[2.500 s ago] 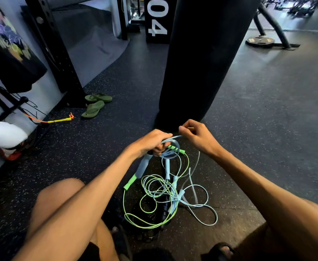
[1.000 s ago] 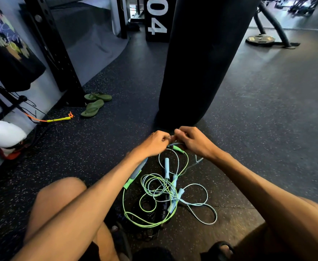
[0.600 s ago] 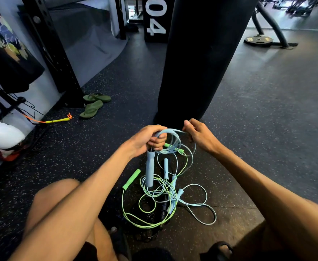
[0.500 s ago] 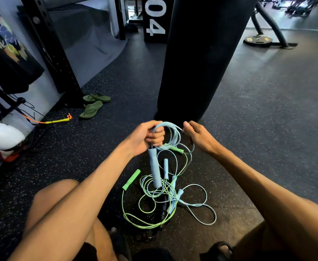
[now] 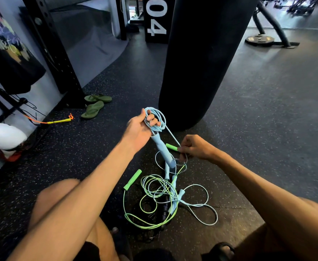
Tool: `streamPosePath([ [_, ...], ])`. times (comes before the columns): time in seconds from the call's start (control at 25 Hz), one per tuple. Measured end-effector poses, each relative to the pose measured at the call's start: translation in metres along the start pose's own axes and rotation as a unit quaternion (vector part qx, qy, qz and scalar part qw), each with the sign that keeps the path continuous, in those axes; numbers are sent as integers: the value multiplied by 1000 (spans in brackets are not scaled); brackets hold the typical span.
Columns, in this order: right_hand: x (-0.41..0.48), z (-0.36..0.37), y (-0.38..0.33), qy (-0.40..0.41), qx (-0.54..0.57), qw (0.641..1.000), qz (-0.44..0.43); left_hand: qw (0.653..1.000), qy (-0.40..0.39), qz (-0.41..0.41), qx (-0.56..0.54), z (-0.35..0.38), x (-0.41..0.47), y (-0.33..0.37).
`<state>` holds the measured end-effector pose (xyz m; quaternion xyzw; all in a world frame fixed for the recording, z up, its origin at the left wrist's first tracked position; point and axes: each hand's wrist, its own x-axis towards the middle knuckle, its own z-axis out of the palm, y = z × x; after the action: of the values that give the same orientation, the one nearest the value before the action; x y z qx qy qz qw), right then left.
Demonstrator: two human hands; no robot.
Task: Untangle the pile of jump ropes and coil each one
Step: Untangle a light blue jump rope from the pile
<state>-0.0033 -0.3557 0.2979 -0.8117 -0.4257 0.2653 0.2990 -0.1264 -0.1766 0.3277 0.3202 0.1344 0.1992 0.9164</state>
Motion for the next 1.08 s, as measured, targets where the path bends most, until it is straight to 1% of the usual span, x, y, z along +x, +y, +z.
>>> streamPosePath([
  [0.08,-3,7,-6,-20,24,999,-29,999,17,22,34,3,1,-3],
  [0.2,-7,13,-15,-48,64,995,-64,987,32,71,137,8,2,-13],
  [0.28,-10,12,-19,-55,92,993,-54,967,35,111,226,9,3,-20],
  [0.36,-13,12,-22,-78,122,989,-20,944,44,140,294,9,2,-24],
  [0.48,-20,13,-23,-121,134,983,29,924,77,189,322,6,3,-24],
  [0.56,-25,15,-27,-142,141,979,44,905,105,224,345,4,5,-22],
  [0.64,-28,12,-30,-139,148,978,50,887,119,248,370,2,5,-22],
  [0.76,-26,9,-25,-140,119,981,54,877,124,264,381,-1,6,-23],
  [0.84,-23,10,-22,-134,101,985,32,868,117,265,403,-6,7,-23],
  [0.92,-20,10,-21,-119,87,989,-24,839,102,260,468,-9,7,-23],
  [1.0,-19,7,-27,-99,81,989,-79,807,64,238,536,-10,5,-25],
  [1.08,-20,1,-35,-73,83,986,-124,788,13,193,585,-8,3,-30],
])
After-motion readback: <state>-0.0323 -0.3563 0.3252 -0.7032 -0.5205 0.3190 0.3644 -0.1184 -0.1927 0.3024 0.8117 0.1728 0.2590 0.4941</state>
